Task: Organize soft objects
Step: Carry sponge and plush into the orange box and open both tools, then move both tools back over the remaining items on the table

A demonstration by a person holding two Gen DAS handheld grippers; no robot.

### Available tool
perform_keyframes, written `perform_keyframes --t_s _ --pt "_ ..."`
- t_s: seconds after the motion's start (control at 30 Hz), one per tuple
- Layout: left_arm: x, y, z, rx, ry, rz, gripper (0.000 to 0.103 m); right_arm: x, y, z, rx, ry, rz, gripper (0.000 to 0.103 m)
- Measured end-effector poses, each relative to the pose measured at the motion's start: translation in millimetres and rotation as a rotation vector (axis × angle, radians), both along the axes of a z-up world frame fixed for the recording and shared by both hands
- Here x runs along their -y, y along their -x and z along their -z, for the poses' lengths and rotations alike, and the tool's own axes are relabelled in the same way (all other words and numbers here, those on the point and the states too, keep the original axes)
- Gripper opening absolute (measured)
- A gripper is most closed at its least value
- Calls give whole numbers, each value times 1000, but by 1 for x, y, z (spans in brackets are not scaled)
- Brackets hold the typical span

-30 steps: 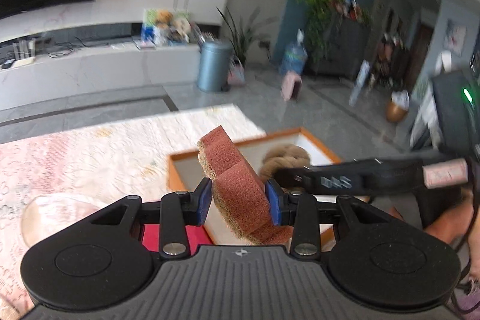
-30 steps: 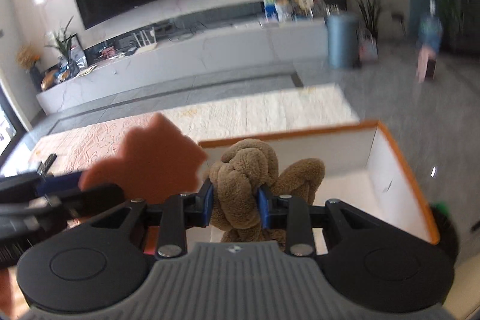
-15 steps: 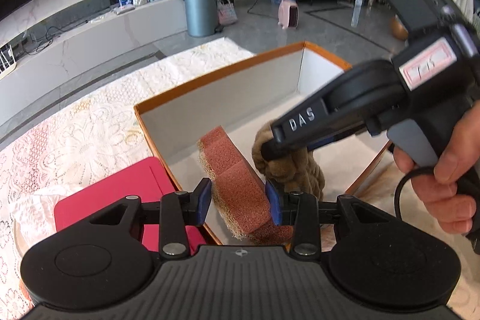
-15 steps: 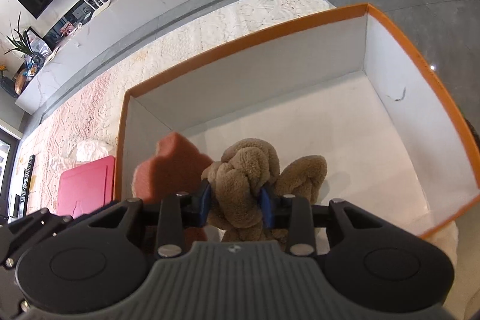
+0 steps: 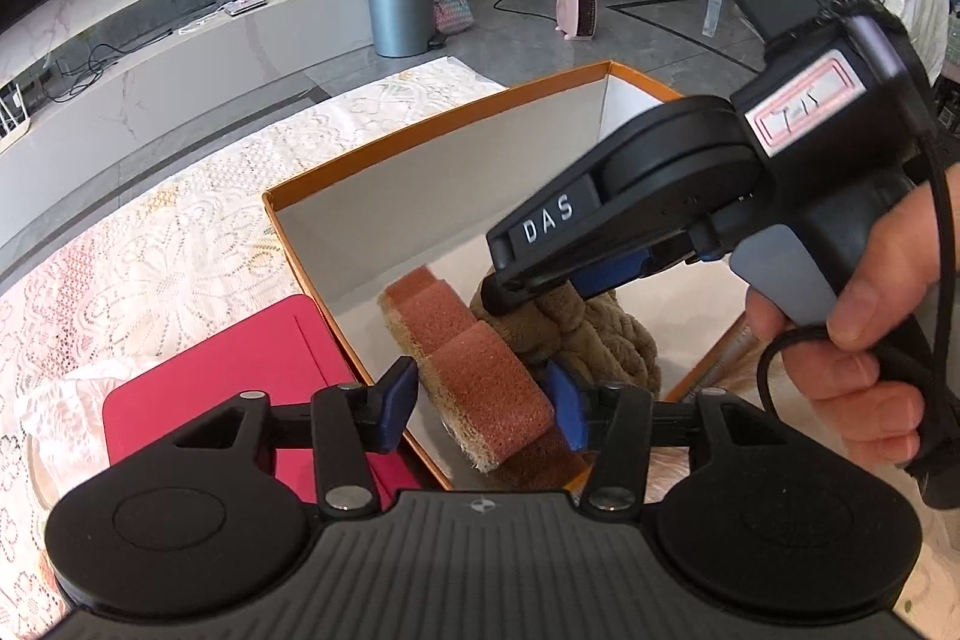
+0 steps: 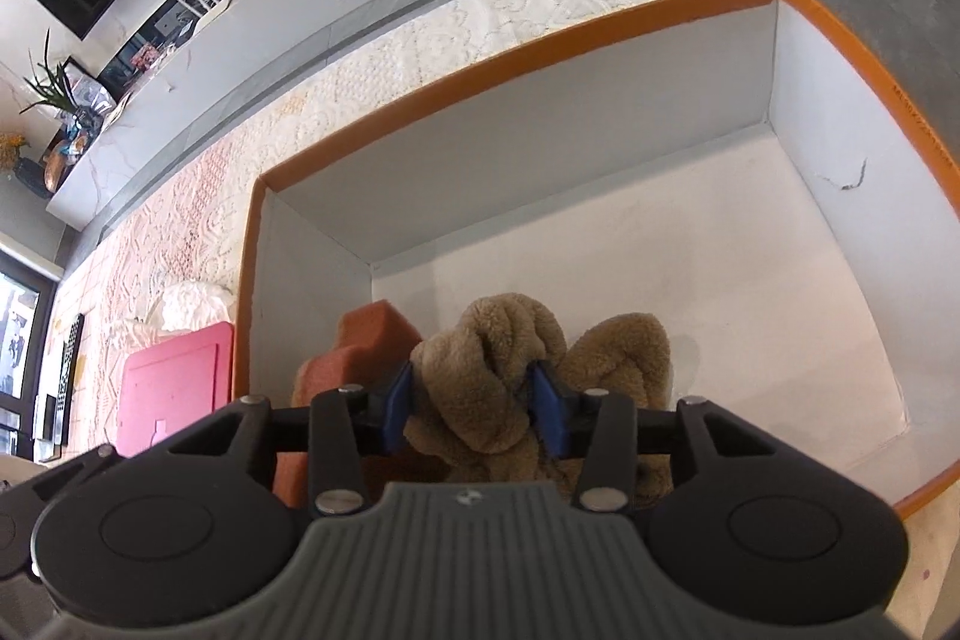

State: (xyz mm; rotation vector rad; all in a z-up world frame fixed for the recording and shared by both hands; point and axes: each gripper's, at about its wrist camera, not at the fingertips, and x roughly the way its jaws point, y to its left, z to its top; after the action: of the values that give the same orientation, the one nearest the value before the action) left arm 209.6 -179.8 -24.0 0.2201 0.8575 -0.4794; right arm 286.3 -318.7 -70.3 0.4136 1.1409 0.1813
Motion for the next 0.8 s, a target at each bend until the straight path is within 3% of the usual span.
perform_keyframes --t_s 0.2,0.47,0.6,0.8 --pt "-3 10 -9 7 33 2 68 7 11 -14 2 -15 28 58" --pt "-19 34 -32 58 87 -21 68 -2 38 -52 82 34 3 58" --pt "-34 55 -45 106 127 -48 68 -9 60 -74 167 64 -20 62" --pt "-72 104 -49 250 145 -136 68 -29 114 -105 382 109 -71 68"
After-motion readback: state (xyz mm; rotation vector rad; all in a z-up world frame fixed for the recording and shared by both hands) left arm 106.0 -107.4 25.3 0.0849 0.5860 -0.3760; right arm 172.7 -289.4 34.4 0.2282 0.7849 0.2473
